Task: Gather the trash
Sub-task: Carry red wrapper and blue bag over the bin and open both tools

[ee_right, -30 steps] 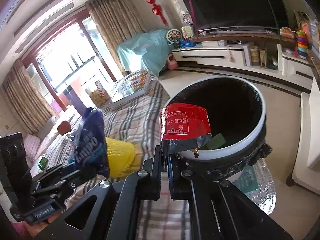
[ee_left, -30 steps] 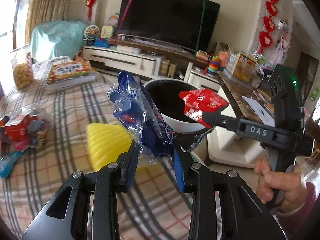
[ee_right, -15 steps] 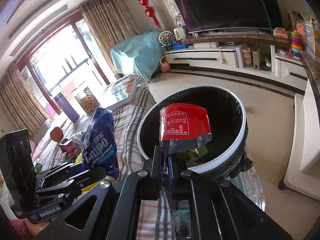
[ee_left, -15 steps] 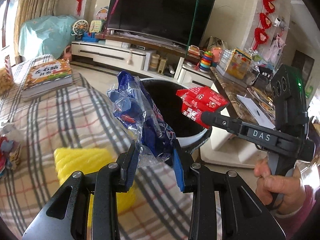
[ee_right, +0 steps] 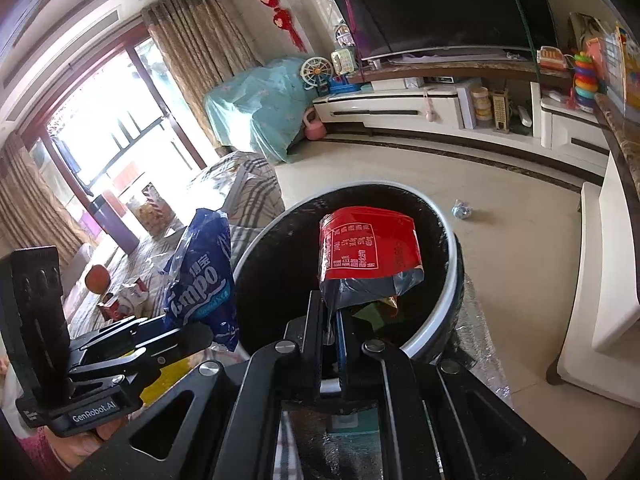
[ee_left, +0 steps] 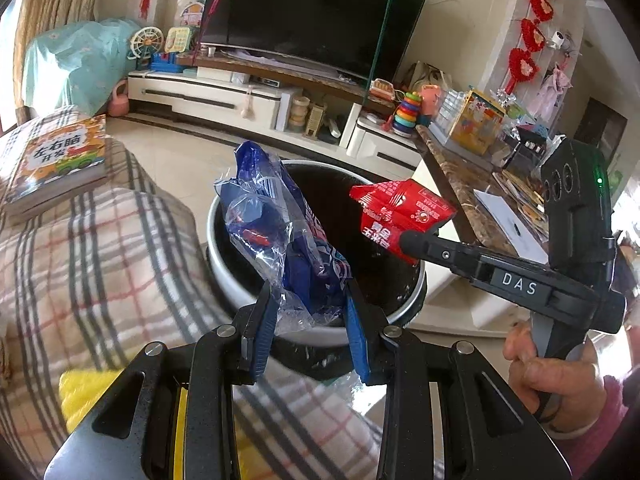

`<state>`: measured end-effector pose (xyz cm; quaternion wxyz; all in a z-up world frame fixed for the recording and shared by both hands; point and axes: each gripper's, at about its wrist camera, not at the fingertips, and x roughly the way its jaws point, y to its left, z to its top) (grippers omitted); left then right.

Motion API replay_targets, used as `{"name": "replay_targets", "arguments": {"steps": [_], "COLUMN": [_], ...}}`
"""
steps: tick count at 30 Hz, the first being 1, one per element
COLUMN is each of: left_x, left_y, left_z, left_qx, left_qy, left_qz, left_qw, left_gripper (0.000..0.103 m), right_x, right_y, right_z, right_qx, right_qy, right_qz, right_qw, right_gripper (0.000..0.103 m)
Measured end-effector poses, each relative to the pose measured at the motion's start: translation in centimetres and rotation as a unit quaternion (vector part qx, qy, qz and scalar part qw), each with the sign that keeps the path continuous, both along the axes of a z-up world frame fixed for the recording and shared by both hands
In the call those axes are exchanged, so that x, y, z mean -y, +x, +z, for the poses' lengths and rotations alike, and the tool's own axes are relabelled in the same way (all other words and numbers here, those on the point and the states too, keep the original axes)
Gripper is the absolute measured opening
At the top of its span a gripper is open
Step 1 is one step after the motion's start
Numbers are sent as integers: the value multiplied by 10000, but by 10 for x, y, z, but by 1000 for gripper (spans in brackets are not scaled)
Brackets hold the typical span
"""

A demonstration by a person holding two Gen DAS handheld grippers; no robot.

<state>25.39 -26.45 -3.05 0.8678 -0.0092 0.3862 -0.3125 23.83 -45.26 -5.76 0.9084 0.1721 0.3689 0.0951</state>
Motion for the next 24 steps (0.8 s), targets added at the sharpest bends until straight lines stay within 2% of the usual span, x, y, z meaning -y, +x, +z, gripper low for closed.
{"name": "replay_targets", "arguments": {"steps": [13, 17, 22, 23, 24], "left_x": [13, 12, 14, 15, 16], "left_y": [26, 29, 32, 33, 33], "left_z": [-8, -10, -12, -12, -12], "left_qx": [-290, -323, -385, -387, -382], "left_qy": [96, 109, 123, 120, 119], "left_qz": [-10, 22, 28, 24, 18], "left_qw": [9995, 9994, 9992, 9992, 9992], "left_gripper": [34, 35, 45, 47, 51], "right_x": [8, 12, 14, 14, 15], "right_y": [21, 25, 29, 29, 29], "right_z": [-6, -8, -11, -11, -11], "right_qx": [-177, -229, -302, -314, -316], "right_qy": [-23, -5, 23, 26, 33], "right_qz": [51, 38, 53, 41, 19], "right_qw": [9998, 9997, 9995, 9995, 9995], "right_gripper": [6, 10, 11, 14, 23]}}
